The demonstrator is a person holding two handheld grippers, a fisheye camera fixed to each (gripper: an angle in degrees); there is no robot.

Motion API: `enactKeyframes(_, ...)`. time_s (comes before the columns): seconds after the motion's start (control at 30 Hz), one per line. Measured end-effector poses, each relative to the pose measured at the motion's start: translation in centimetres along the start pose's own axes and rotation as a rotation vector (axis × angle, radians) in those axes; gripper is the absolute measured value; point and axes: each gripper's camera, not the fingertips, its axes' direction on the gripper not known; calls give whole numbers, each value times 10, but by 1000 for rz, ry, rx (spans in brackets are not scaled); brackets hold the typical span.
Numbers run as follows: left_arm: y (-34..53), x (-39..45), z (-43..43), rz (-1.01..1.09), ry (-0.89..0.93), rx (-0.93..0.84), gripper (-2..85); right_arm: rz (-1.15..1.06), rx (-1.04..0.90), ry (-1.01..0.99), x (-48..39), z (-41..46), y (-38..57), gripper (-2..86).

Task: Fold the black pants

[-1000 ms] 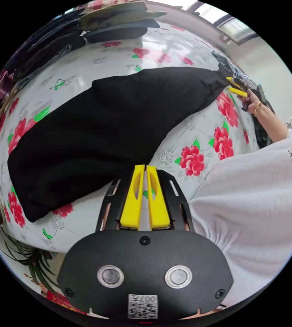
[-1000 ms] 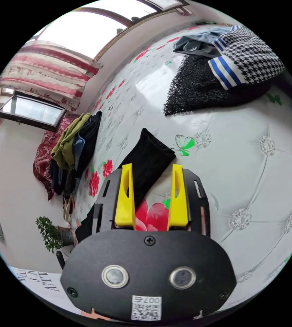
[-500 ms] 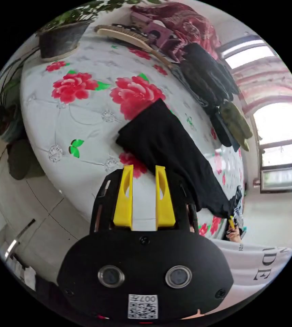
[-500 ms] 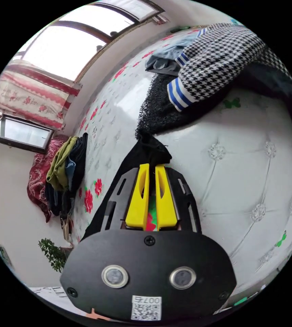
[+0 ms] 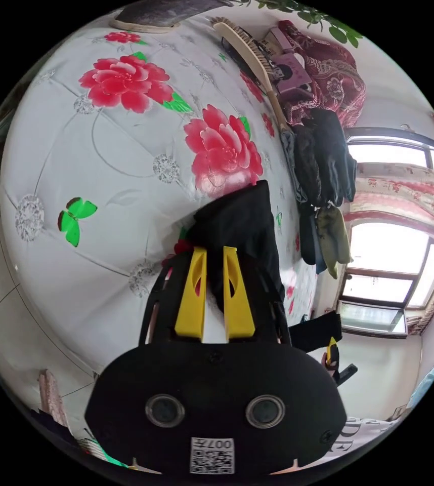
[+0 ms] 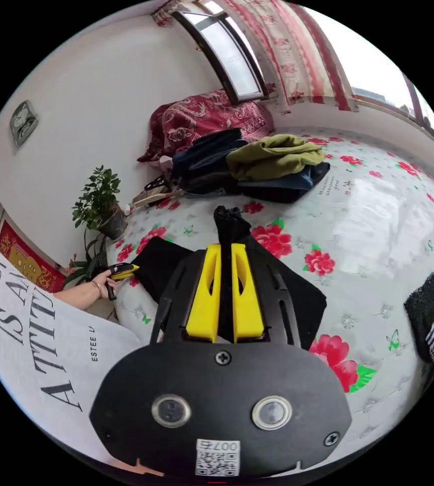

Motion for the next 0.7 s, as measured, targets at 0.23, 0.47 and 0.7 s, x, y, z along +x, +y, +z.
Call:
enactKeyframes(0.23,3,-11,-10,65,123,33,43,36,-563,-230,-51,222,55,77)
enactKeyframes(0.47,22,93,-25,538,121,20,41,53,-354,-168,2,112,44,86)
enactKeyframes(0.7,131,299,34,1218,247,-229,48,296,-233,-38,96,19,104,95)
